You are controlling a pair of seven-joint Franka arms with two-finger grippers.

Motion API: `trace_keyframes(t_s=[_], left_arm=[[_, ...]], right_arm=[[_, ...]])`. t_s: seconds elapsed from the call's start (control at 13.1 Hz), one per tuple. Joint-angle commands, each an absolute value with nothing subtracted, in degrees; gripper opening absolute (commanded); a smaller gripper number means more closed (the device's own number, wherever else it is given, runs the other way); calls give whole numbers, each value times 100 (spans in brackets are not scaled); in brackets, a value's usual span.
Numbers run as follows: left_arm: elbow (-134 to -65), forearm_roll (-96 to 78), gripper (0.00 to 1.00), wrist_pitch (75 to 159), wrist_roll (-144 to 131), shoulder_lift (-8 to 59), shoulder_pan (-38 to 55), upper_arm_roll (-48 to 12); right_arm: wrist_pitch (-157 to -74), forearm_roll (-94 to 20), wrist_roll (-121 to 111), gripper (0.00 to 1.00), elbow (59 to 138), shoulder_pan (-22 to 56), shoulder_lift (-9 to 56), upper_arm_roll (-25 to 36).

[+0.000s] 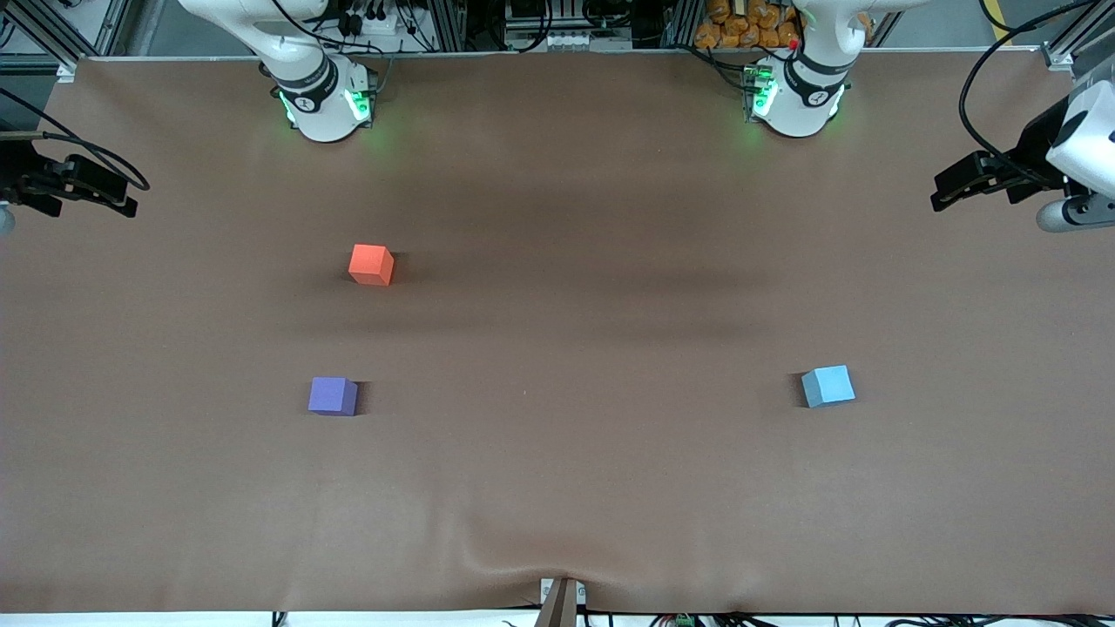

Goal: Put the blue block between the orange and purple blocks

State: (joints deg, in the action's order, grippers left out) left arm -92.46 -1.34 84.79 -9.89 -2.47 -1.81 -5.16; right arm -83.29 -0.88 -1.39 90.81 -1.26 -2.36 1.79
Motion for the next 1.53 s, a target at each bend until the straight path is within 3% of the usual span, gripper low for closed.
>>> trace_keyframes(t_s=[0.0,0.46,0.77,1.45], left_arm=[[-9648,-229,100,8963,-976,-237,-255,-527],[-11107,-167,100,11264,-958,368,-193,-571],[-11671,299,100,12460,-1002,772,-202,-580],[-11602,281,100,13867,-1028,1809,-220,-571]], right_arm=[[-8393,-123,-88,100,9132,-176,-264,141],[-8411,-123,-88,100,9202,-176,-264,141],[-8473,-123,-88,100,9272,-167,-264,141],[-8701,-132,-79,100,9545,-105,-246,132]])
